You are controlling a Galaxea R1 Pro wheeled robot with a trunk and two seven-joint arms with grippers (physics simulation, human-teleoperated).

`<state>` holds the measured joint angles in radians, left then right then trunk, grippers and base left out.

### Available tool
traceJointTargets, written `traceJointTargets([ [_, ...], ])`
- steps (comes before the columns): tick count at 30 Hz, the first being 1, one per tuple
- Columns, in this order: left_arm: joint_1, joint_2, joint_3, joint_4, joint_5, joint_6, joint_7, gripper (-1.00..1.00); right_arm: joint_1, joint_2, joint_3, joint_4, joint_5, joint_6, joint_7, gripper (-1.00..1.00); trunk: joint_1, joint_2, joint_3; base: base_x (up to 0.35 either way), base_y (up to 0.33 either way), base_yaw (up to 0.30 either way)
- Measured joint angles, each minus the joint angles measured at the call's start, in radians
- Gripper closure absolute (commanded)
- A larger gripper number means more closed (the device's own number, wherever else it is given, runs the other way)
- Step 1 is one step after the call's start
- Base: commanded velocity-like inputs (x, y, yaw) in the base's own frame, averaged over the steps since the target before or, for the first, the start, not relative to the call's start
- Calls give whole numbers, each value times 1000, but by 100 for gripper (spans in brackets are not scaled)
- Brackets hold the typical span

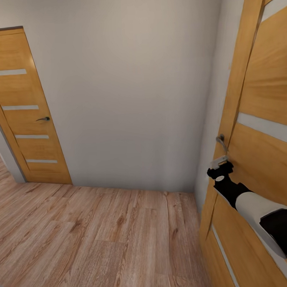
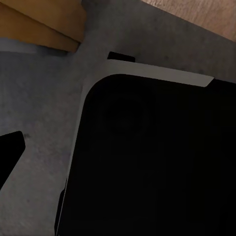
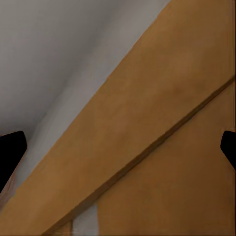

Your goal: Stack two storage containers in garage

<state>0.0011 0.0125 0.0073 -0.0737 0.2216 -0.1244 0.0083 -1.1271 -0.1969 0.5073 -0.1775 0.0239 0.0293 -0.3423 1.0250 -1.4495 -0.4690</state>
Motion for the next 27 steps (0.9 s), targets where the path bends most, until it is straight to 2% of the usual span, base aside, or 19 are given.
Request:
traceJointTargets([
  [2,0,0,0,-1,0,0,0,-100,0,-20,-19,1,-7,1,-2,-100,0,0,0,0,0,0],
  [3,0,0,0,0,0,0,0,-100,0,-23,-13,1,-10,0,2,-100,0,0,0,0,0,0],
  [24,0,0,0,0,0,0,0,-100,0,-27,-5,-3,-16,3,13,-100,0,0,0,0,0,0],
  [25,0,0,0,0,0,0,0,-100,0,-14,-27,3,-20,5,10,-100,0,0,0,0,0,0],
  [26,0,0,0,-1,0,0,0,-100,0,27,-27,9,-21,5,12,-100,0,0,0,0,0,0],
  [27,0,1,0,-1,0,0,0,-100,0,99,-29,40,-22,1,18,-100,0,0,0,0,0,0],
])
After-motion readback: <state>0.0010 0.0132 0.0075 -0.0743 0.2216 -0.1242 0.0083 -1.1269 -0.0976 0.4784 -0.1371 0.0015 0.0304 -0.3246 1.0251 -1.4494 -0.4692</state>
